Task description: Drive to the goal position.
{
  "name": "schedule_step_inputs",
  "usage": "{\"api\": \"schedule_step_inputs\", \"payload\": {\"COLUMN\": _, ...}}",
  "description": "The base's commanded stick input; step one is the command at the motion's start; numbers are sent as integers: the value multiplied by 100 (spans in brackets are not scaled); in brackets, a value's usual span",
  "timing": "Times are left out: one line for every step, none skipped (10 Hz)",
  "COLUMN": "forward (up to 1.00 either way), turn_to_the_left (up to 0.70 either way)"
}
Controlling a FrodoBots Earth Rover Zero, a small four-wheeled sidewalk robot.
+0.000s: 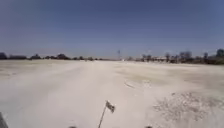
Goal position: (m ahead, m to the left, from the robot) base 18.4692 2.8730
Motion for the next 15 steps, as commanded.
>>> {"api": "schedule_step_inputs", "payload": {"forward": 70, "turn_to_the_left": 0}}
{"api": "schedule_step_inputs", "payload": {"forward": 70, "turn_to_the_left": 0}}
{"api": "schedule_step_inputs", "payload": {"forward": 70, "turn_to_the_left": 0}}
{"api": "schedule_step_inputs", "payload": {"forward": 70, "turn_to_the_left": 0}}
{"api": "schedule_step_inputs", "payload": {"forward": 70, "turn_to_the_left": 0}}
{"api": "schedule_step_inputs", "payload": {"forward": 70, "turn_to_the_left": 0}}
{"api": "schedule_step_inputs", "payload": {"forward": 70, "turn_to_the_left": 0}}
{"api": "schedule_step_inputs", "payload": {"forward": 70, "turn_to_the_left": 15}}
{"api": "schedule_step_inputs", "payload": {"forward": 70, "turn_to_the_left": 35}}
{"api": "schedule_step_inputs", "payload": {"forward": 70, "turn_to_the_left": 35}}
{"api": "schedule_step_inputs", "payload": {"forward": 70, "turn_to_the_left": 29}}
{"api": "schedule_step_inputs", "payload": {"forward": 70, "turn_to_the_left": 2}}
{"api": "schedule_step_inputs", "payload": {"forward": 70, "turn_to_the_left": 0}}
{"api": "schedule_step_inputs", "payload": {"forward": 70, "turn_to_the_left": 0}}
{"api": "schedule_step_inputs", "payload": {"forward": 70, "turn_to_the_left": 0}}
